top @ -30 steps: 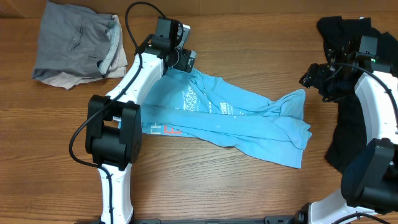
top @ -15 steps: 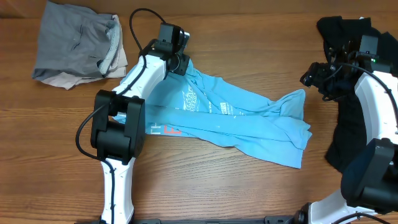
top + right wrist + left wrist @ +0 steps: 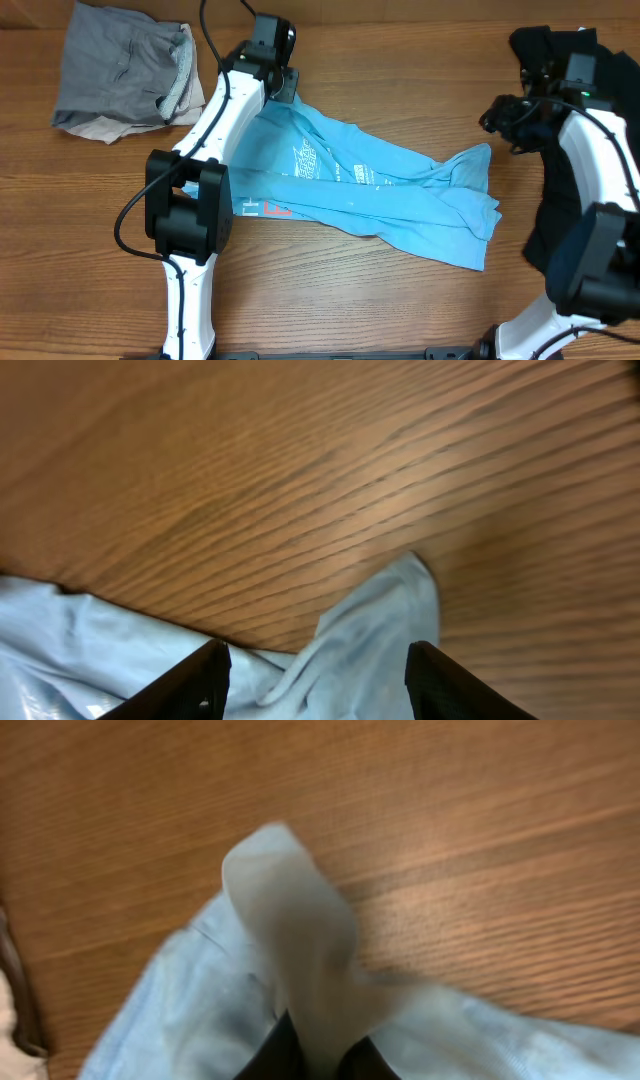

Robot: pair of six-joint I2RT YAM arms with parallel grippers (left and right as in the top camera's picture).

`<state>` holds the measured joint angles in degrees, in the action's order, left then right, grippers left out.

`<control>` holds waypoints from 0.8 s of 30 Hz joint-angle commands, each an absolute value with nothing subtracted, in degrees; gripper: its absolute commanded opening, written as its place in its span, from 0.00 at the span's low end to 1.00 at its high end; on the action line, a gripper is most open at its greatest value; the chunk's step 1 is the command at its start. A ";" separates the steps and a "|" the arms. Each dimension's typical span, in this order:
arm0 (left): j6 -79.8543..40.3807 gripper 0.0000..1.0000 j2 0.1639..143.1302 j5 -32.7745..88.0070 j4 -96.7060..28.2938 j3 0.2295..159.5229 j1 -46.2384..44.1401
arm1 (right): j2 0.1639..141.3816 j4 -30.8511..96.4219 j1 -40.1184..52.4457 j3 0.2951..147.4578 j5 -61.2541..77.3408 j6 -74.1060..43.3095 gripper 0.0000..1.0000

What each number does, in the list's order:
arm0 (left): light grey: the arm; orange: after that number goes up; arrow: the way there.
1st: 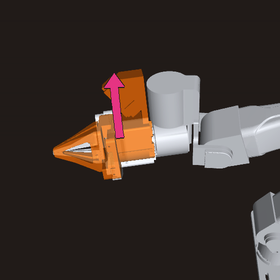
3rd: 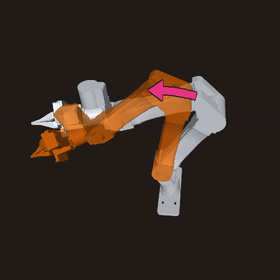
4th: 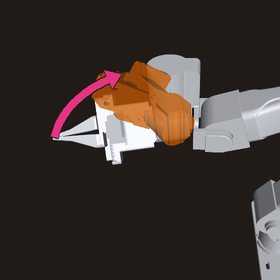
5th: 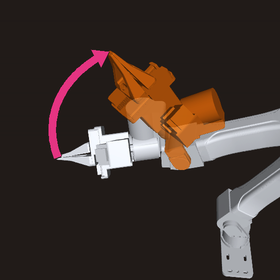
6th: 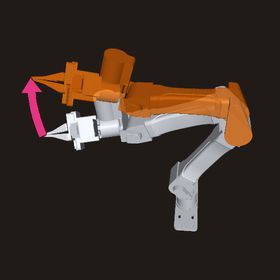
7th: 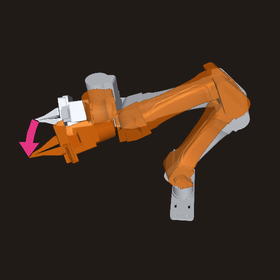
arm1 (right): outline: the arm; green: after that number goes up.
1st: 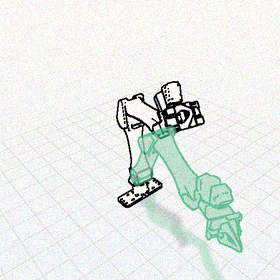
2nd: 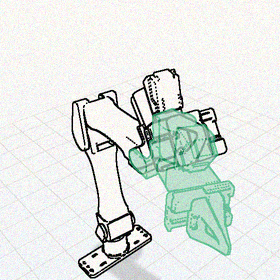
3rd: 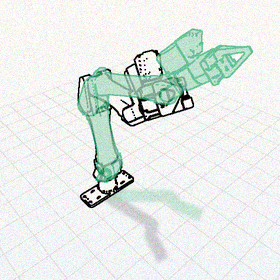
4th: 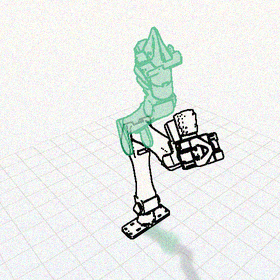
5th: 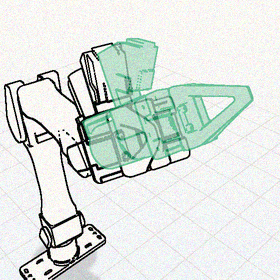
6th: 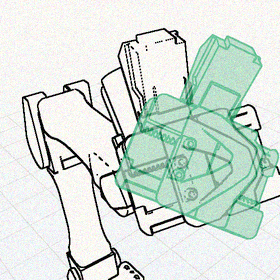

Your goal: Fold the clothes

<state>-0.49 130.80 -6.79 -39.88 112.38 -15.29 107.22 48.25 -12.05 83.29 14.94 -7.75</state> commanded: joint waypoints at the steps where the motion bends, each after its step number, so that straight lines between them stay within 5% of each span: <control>1: -2.22 0.05 128.62 -7.86 -42.74 115.94 -15.42 | 112.05 47.83 -9.74 84.60 11.16 -8.78 0.60; 13: -2.42 0.04 128.62 -7.86 -45.23 116.05 -15.42 | 119.55 46.76 -7.88 83.26 0.16 -13.58 0.65; 16: -2.42 0.04 128.62 -7.86 -45.21 116.05 -15.42 | 119.61 43.55 -7.88 81.69 0.03 -13.61 0.48; 20: -2.42 0.04 128.55 -7.92 -44.40 116.09 -15.27 | 119.59 40.16 -7.88 82.30 0.05 -13.78 0.11; 24: -2.81 0.04 128.55 -7.88 -44.12 117.49 -14.61 | 119.59 38.61 -8.29 84.77 0.05 -13.76 0.04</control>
<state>-1.56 130.72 -7.16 -44.29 114.74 -15.27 119.33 39.42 -7.84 82.26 0.97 -13.52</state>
